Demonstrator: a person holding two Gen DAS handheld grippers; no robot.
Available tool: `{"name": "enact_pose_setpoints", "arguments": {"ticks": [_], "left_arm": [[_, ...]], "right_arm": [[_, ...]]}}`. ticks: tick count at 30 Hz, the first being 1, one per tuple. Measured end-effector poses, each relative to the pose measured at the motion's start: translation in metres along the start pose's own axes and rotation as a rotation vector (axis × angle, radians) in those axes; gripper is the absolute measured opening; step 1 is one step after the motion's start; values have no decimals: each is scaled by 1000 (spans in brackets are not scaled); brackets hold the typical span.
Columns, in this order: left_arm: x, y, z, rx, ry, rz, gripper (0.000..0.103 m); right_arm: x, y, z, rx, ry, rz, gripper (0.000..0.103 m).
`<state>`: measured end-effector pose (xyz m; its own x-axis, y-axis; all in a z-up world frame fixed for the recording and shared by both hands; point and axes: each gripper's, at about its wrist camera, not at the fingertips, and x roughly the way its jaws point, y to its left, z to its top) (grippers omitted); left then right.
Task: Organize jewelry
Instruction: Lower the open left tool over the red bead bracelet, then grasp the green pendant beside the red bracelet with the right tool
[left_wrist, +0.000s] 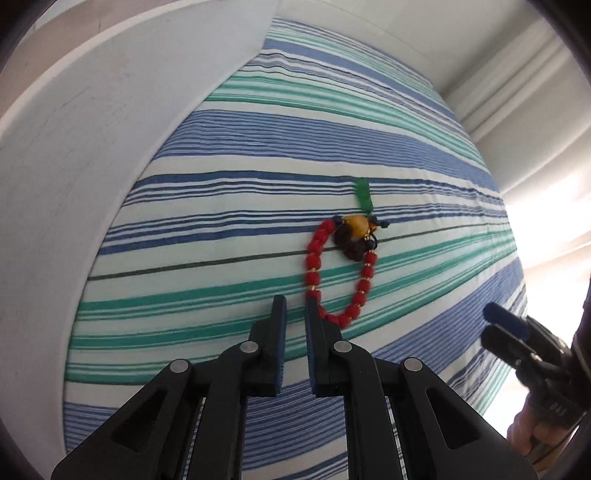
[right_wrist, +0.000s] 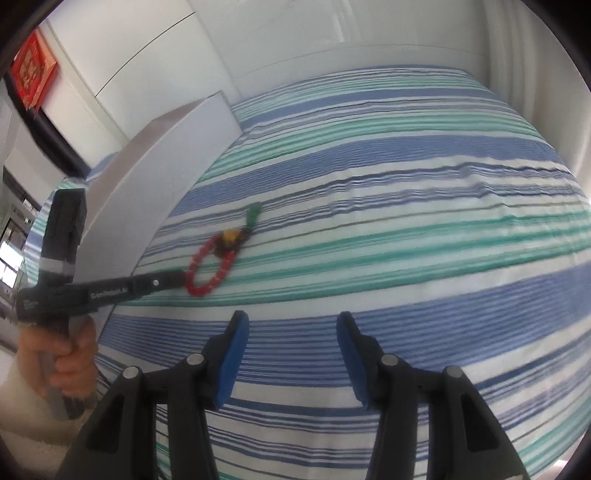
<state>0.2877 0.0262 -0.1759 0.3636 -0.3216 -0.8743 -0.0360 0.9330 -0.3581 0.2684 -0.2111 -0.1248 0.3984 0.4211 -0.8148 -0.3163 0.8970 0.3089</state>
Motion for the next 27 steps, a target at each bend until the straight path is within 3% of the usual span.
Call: {"name": "enact_pose_setpoints", "arguments": {"ticks": [3, 5, 13, 15, 18, 22, 27], "left_arm": [[-2, -4, 2, 5, -11, -3, 23], [-3, -10, 2, 21, -27, 14, 40], [0, -24, 3, 122, -74, 153, 40], [1, -24, 3, 132, -79, 154, 39], [0, -20, 3, 128, -74, 140, 39], [0, -20, 2, 138, -79, 150, 39], [0, -23, 0, 153, -72, 166, 39]], "right_arm": [[21, 19, 15, -42, 20, 40, 50], [38, 27, 30, -55, 21, 61, 50], [106, 62, 68, -273, 67, 38, 40], [110, 68, 68, -337, 71, 10, 33], [93, 60, 74, -277, 46, 40, 8], [72, 31, 82, -149, -6, 6, 6], [68, 31, 73, -190, 53, 14, 16]]}}
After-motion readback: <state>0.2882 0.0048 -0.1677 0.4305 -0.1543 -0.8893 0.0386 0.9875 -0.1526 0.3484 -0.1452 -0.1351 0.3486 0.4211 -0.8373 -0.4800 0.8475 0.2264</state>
